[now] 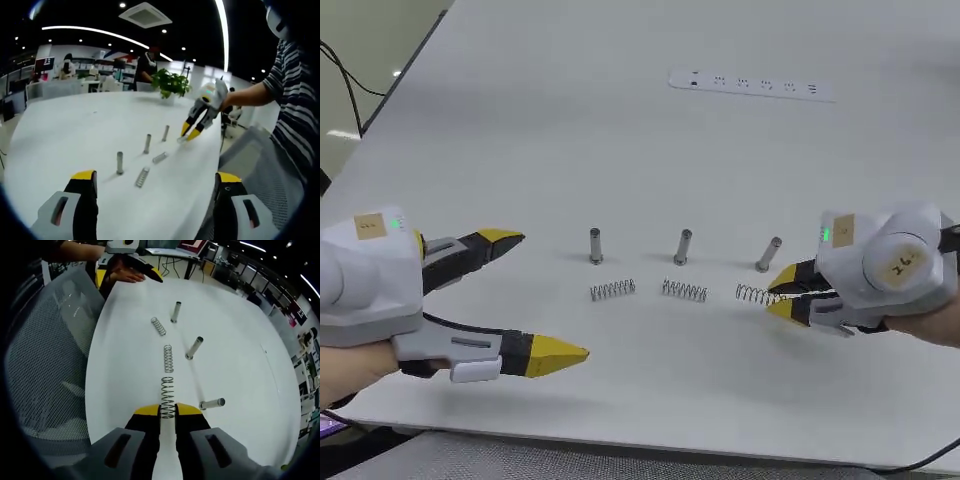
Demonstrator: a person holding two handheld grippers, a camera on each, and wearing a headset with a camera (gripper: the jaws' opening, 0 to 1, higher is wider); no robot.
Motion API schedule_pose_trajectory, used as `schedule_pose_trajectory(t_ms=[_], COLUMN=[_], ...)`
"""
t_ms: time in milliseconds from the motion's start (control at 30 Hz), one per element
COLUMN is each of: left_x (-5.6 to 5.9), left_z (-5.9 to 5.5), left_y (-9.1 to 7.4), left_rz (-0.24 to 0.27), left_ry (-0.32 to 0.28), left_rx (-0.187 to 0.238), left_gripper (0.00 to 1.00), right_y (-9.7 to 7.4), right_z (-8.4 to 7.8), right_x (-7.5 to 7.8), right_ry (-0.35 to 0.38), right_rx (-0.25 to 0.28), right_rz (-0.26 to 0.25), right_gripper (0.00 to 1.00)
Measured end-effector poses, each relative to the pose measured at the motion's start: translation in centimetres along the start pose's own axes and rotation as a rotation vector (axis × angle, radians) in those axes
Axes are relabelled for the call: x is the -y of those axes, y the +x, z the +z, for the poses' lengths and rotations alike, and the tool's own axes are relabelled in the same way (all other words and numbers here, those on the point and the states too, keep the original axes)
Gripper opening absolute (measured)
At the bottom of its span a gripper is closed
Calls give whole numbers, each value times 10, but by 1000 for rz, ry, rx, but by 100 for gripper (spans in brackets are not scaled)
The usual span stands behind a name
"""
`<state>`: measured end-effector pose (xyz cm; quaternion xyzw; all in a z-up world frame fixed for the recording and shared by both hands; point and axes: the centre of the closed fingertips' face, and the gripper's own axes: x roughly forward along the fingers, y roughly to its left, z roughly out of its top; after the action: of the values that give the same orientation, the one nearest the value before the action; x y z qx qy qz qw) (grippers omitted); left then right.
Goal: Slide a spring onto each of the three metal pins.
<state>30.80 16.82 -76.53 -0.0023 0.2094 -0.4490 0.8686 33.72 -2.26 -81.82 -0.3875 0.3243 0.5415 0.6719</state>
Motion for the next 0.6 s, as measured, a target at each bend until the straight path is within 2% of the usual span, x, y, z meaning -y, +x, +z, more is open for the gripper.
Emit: schedule_pose_trajectory(t_ms=[333, 500, 600], left_x=[17, 23, 28], left_z=[3, 5, 7], left_y=[18, 27, 34], left_rz=[-101, -140, -172], left_ry=[22, 37, 53], left_rx=[-25, -39, -45], left_gripper=[87, 85, 80], right_y=[3, 5, 5], right_z=[25, 33, 35], right_x=[-14, -19, -19], right_ry=[-39, -56, -61], right_rx=[23, 27, 29], right_rz=[22, 34, 37], right_gripper=[8, 8, 8])
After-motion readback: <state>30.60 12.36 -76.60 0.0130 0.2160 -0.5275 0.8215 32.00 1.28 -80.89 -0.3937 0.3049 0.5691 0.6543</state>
